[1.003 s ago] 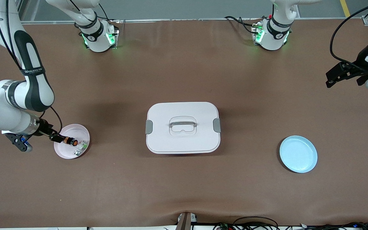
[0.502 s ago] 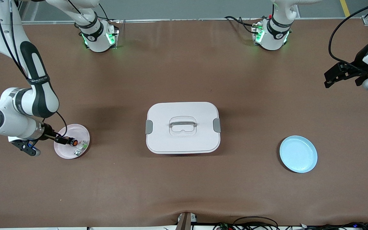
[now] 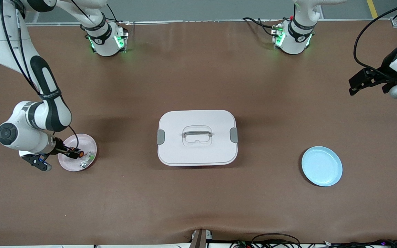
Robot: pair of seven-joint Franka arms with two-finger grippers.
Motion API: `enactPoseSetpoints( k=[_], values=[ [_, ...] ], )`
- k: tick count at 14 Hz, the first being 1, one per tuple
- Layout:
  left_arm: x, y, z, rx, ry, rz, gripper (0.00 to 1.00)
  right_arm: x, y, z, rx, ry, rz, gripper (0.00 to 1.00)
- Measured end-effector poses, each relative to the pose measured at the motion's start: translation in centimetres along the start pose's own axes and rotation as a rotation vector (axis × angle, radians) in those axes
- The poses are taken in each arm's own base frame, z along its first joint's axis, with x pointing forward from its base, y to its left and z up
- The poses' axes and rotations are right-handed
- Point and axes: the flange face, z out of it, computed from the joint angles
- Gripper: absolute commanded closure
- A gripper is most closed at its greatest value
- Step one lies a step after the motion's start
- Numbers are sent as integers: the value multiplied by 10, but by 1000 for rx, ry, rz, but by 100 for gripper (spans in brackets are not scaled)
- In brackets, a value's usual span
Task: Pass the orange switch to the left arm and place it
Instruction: 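Close the right gripper on the black-orange switch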
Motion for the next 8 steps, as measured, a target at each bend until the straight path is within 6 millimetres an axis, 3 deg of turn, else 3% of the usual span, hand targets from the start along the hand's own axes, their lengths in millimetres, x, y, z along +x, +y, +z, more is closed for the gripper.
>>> enactPoseSetpoints(
  k=[3, 8],
  values=[
    [0, 0, 0, 0, 0, 0, 0, -1, -3, 11, -1, -1, -21, 0],
    [0, -1, 0, 0, -1, -1, 0, -3, -10, 11, -1, -1, -88, 0]
  ],
)
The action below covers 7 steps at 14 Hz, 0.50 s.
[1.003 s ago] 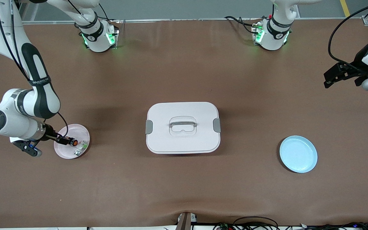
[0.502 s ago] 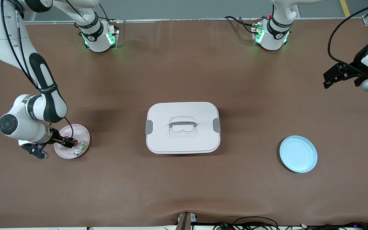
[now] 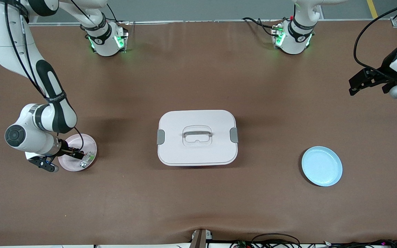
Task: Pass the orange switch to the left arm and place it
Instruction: 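Close the right gripper on the black-orange switch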
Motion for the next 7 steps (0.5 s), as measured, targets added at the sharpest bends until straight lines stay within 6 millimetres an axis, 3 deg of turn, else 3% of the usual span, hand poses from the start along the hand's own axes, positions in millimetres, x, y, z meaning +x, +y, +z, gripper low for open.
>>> enactPoseSetpoints(
  k=[7],
  values=[
    [2, -1, 3, 0, -6, -1, 0, -1, 3, 7, -5, -10, -28, 0]
  ],
)
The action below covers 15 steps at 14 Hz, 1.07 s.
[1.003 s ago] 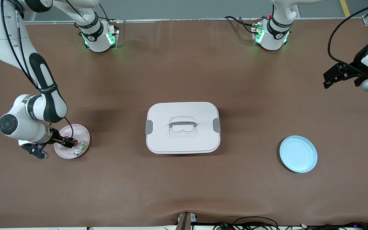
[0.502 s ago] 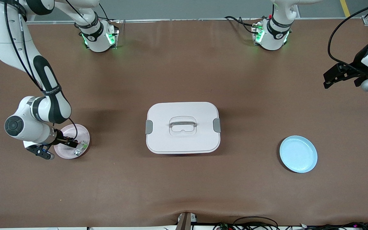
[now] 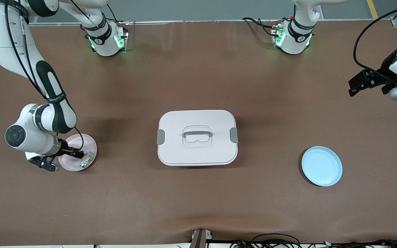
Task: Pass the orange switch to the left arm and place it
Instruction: 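Close the right gripper on the black-orange switch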
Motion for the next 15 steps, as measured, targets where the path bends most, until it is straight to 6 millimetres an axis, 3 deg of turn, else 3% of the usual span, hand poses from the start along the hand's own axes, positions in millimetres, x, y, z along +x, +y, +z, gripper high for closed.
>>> enactPoseSetpoints(
  k=[4, 7, 11, 13, 15],
  values=[
    [1, -1, 1, 0, -2, -1, 0, -1, 0, 4, -2, -6, -2, 0],
    [2, -2, 3, 0, -5, -4, 0, -2, 0, 5, -1, -5, -3, 38],
    [2, -3, 3, 0, -4, -5, 0, -2, 0, 5, -1, -3, -4, 69],
    [2, -3, 3, 0, -4, -5, 0, -2, 0, 5, -1, -3, -4, 75],
    [2, -3, 3, 0, -4, -6, 0, -2, 0, 5, -2, -7, -4, 76]
  ],
)
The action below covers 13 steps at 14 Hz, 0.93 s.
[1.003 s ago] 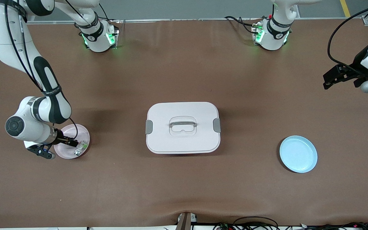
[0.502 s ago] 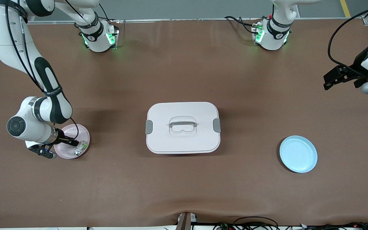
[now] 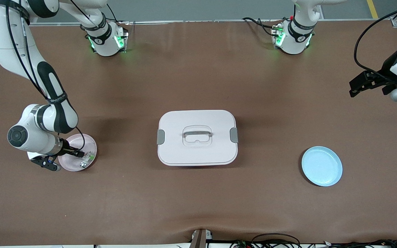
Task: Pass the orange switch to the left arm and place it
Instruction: 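Close the right gripper on the black-orange switch, then lift the black-orange switch off the white plate with the right gripper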
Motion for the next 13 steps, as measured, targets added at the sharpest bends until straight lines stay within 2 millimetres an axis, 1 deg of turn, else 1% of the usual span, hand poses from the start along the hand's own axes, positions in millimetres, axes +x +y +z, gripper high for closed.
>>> enactPoseSetpoints(
  k=[2, 4, 6, 10, 11, 13],
  values=[
    [0, -2, 0, 0, 0, -3, 0, -4, 0, -1, -11, -43, -1, 76],
    [0, -3, 0, 0, 0, -5, 0, -8, 2, -8, -21, -85, -1, 76],
    [0, -3, 0, 0, 1, -5, 0, -11, 5, -22, -28, -114, 1, 76],
    [0, -3, 0, 0, 1, -5, 0, -16, 26, -56, -16, -198, -4, 76],
    [0, -3, 0, 0, 1, -5, 0, -17, 27, -65, 9, -216, 12, 76],
    [1, -3, 0, 0, 0, -5, 0, -20, 22, -85, 88, -246, 50, 76]
  ],
)
